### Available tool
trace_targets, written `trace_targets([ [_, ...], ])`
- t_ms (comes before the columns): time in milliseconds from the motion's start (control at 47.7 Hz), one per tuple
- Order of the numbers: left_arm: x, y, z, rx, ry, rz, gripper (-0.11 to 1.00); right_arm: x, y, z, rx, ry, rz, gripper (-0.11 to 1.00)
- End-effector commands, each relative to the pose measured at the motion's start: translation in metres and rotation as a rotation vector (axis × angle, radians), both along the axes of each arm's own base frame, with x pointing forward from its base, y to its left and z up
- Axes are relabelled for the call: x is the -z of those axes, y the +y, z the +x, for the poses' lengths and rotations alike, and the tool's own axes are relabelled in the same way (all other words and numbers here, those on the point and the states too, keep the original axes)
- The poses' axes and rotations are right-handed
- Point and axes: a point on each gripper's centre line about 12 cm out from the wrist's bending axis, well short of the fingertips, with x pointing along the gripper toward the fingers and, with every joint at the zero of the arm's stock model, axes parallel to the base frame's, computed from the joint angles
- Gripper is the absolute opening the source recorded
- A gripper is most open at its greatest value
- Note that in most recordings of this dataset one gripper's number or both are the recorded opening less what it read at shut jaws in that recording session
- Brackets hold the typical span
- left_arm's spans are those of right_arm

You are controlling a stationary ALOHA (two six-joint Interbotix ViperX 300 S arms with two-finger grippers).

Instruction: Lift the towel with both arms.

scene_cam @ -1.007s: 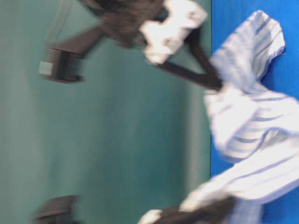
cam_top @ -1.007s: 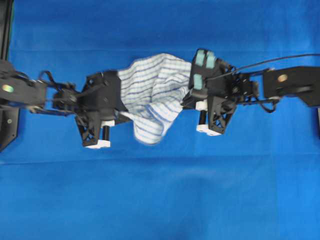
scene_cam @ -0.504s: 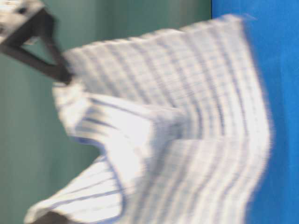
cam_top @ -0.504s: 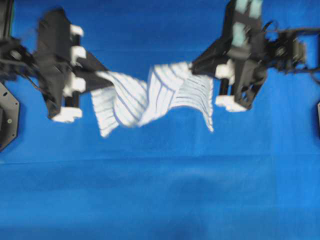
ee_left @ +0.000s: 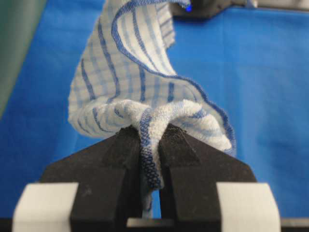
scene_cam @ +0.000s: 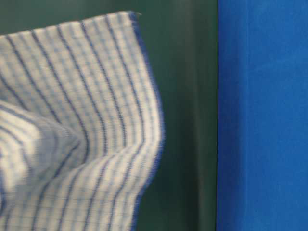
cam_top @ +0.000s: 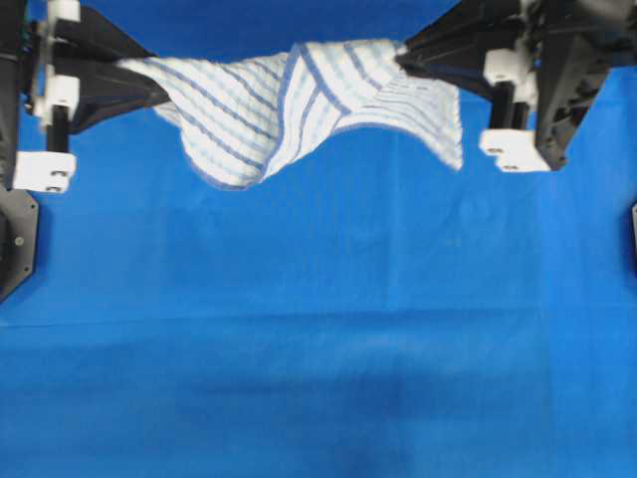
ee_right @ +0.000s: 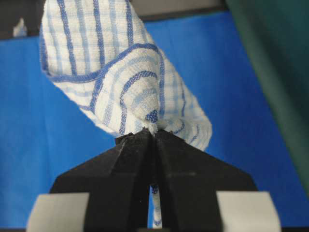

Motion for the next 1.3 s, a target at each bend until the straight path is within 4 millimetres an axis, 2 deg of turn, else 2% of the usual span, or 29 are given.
trace_targets([
  [0, -0.020, 0.000, -0.004, -0.003, -0.045, 0.010, 0.01, -0.022, 0.000, -0.010, -0.002, -0.058, -0.012, 0.03],
  [587, -0.023, 0.002, -0.004, -0.007, -0.065, 0.028, 0.03, -0.021, 0.002, -0.011, -0.018, -0.051, -0.039, 0.04],
  [671, -0.023, 0.002, -0.004, -0.007, -0.069, 0.028, 0.16, -0.021, 0.002, -0.011, -0.019, -0.049, -0.042, 0.04],
  [734, -0.023, 0.002, -0.004, -0.007, -0.071, 0.028, 0.35, -0.021, 0.002, -0.011, -0.019, -0.049, -0.042, 0.08],
  [860, -0.024, 0.002, -0.006, -0.007, -0.075, 0.029, 0.72, -0.020, 0.001, -0.012, -0.016, -0.039, -0.048, 0.45],
  [944, -0.025, 0.002, -0.008, -0.008, -0.082, 0.028, 0.89, -0.019, 0.000, -0.012, -0.006, -0.030, -0.062, 0.64],
  [986, -0.025, 0.002, -0.009, -0.008, -0.082, 0.028, 0.93, -0.019, -0.001, -0.012, -0.003, -0.027, -0.062, 0.68],
  [1070, -0.021, 0.002, -0.009, -0.008, -0.073, 0.021, 0.92, -0.017, -0.001, -0.013, -0.001, -0.018, -0.061, 0.62],
  [1133, -0.015, 0.000, -0.007, -0.001, -0.058, 0.019, 0.92, -0.014, -0.001, -0.012, -0.002, -0.011, -0.058, 0.63],
  [1280, 0.014, -0.005, -0.002, 0.022, 0.013, 0.009, 0.92, 0.013, 0.001, -0.010, -0.005, 0.051, -0.043, 0.64],
])
